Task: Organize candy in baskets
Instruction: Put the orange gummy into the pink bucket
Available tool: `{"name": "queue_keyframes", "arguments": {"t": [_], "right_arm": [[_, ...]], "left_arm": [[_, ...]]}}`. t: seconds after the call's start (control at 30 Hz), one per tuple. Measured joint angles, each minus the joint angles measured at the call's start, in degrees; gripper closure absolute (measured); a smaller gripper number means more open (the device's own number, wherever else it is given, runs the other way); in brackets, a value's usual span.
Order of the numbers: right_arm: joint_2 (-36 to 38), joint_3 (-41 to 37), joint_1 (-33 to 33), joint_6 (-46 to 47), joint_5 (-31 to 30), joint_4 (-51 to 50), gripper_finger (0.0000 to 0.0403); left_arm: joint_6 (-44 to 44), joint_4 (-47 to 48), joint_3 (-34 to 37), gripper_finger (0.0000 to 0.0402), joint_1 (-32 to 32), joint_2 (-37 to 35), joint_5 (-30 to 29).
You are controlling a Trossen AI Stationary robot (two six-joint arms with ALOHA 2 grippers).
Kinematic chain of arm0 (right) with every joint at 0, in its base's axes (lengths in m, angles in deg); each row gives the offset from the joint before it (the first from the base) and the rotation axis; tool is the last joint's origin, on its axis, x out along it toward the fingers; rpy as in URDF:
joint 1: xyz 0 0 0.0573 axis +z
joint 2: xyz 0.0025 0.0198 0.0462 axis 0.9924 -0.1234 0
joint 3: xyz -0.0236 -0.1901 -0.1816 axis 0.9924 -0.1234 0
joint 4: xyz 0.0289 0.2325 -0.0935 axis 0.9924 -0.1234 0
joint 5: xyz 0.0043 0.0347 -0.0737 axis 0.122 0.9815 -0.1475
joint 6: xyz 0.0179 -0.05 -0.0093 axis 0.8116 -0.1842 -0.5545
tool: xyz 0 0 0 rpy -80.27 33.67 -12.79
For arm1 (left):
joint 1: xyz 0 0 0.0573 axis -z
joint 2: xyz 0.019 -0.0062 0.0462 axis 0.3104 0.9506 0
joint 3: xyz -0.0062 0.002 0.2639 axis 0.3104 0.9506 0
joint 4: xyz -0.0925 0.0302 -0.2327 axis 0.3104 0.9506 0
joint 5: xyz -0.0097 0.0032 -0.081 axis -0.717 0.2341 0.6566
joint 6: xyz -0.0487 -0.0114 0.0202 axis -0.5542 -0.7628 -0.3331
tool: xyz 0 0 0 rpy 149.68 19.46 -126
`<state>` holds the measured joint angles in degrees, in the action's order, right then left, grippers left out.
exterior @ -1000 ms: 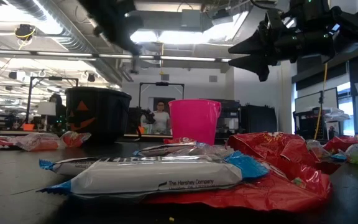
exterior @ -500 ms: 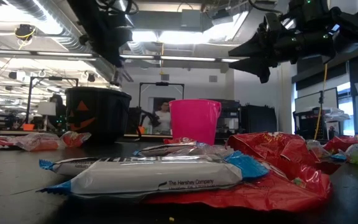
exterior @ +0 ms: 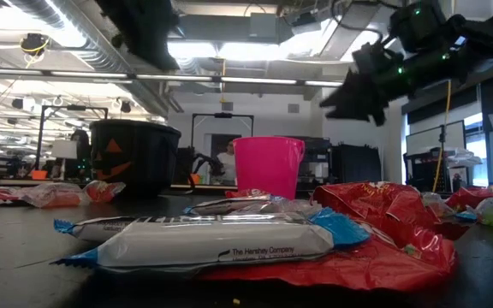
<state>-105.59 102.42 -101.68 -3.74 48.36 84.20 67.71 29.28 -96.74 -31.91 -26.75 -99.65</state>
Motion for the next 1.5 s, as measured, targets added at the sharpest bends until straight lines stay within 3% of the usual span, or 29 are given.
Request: {"name": "queue_keyframes", "arguments": {"t": [0.2, 0.33, 0.67, 0.93, 1.23, 1.5], "right_arm": [[0.00, 2.80, -0.02, 0.36, -17.71, -15.70, 0.0205], [-0.02, 5.52, -0.46, 1.77, -23.46, -23.20, 0.0205], [-0.02, 6.79, -12.47, 4.41, -16.07, -35.55, 0.0205], [-6.26, 6.79, -17.87, 4.40, -10.69, -32.60, 0.0205], [-20.05, 6.79, -18.12, 2.66, -8.39, -26.58, 0.0205], [-23.78, 6.85, -18.07, 3.03, -9.98, -24.07, 0.0205]], "left_arm": [[1.56, -4.95, 0.20, 0.0259, 7.67, -5.67, 0.24], [5.00, -12.40, 3.86, 0.0259, 11.57, -6.82, 2.36], [7.81, -32.76, 15.06, 0.0260, 15.59, -6.89, 4.09], [7.66, -44.28, 19.66, 0.0260, 16.68, -6.71, 8.22], [8.64, -44.69, 21.43, 0.0260, 16.65, -6.69, 8.96], [8.84, -44.69, 21.44, 0.0260, 16.65, -6.69, 8.96]]}}
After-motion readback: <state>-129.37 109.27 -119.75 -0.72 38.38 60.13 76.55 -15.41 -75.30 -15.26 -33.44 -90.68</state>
